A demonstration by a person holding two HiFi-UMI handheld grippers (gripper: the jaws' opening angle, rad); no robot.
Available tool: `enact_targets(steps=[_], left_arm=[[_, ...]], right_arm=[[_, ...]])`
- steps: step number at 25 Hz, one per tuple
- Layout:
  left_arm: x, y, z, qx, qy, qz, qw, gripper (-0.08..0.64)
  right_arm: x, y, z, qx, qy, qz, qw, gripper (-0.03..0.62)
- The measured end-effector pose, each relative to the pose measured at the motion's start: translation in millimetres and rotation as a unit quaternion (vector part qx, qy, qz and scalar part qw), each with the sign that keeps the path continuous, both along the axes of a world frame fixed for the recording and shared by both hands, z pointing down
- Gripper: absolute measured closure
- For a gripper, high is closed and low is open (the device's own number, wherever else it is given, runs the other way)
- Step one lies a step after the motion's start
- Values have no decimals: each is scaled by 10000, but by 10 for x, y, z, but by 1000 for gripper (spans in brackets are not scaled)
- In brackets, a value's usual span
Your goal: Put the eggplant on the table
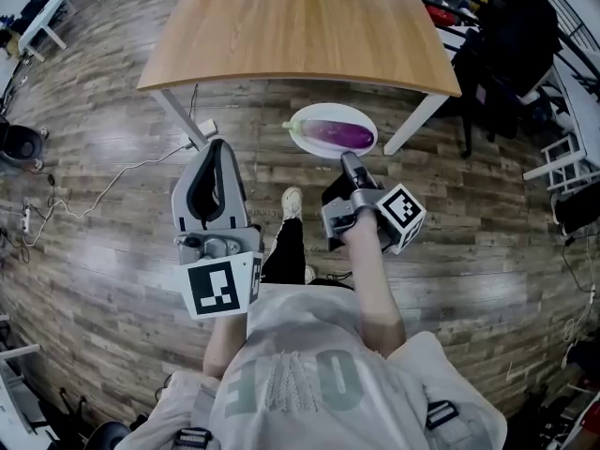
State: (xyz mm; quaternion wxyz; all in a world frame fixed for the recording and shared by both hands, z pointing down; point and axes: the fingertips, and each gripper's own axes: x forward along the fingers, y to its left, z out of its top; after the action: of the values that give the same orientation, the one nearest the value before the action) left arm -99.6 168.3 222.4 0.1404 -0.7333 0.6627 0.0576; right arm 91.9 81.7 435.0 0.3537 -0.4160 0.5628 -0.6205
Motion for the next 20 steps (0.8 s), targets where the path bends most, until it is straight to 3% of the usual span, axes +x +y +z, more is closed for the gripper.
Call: enact_targets(steps=[8,20], left_arm=[[-74,-411,126,268,154,-99,9995,552],[-295,-1735,125,105,103,-86,9999,552]], right_arm=[[26,-375,133,-20,64,-104,9999,568],[-68,-1419,79,-2,119,-89,9999,568]])
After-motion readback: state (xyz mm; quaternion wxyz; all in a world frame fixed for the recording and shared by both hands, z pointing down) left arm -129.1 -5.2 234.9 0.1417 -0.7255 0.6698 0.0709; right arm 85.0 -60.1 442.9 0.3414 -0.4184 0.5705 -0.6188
